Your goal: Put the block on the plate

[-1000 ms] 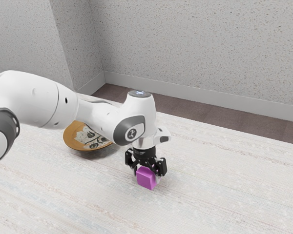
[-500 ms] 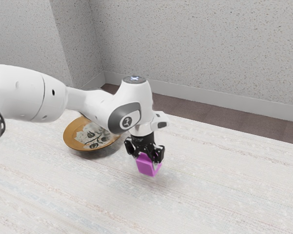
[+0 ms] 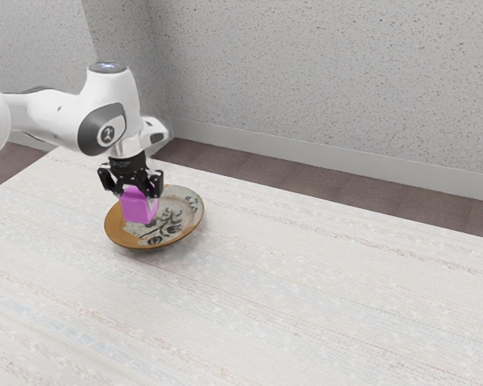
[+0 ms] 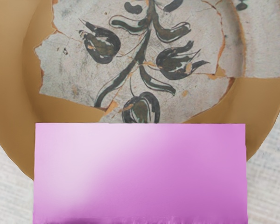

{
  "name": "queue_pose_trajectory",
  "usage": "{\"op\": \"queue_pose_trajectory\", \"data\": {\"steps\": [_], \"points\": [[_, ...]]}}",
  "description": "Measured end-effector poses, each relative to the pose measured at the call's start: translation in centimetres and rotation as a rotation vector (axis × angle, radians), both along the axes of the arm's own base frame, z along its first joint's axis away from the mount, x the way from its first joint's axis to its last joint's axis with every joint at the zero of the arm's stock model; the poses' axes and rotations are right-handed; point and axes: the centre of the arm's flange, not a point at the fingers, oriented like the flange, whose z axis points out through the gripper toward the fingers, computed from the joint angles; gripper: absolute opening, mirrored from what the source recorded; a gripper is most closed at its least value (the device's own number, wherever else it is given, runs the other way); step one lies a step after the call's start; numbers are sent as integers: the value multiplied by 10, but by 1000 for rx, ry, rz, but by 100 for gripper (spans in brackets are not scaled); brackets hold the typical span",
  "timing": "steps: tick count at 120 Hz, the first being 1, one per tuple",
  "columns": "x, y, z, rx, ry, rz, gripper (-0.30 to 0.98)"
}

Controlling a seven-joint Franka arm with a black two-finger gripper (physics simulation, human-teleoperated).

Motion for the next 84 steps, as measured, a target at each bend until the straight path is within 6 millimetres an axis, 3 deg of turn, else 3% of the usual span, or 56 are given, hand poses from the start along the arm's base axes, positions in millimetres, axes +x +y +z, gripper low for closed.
{"op": "queue_pose_trajectory", "data": {"steps": [13,23,41,57,68,84], "points": [[3,31,-23,-7,25,15,41],[11,33,-31,-7,25,-10,40],[14,32,-28,-17,8,-34,54],[11,27,2,-12,-40,-61,61],[9,-1,29,-40,-85,-91,64],[2,-39,89,-52,-132,-146,66]]}}
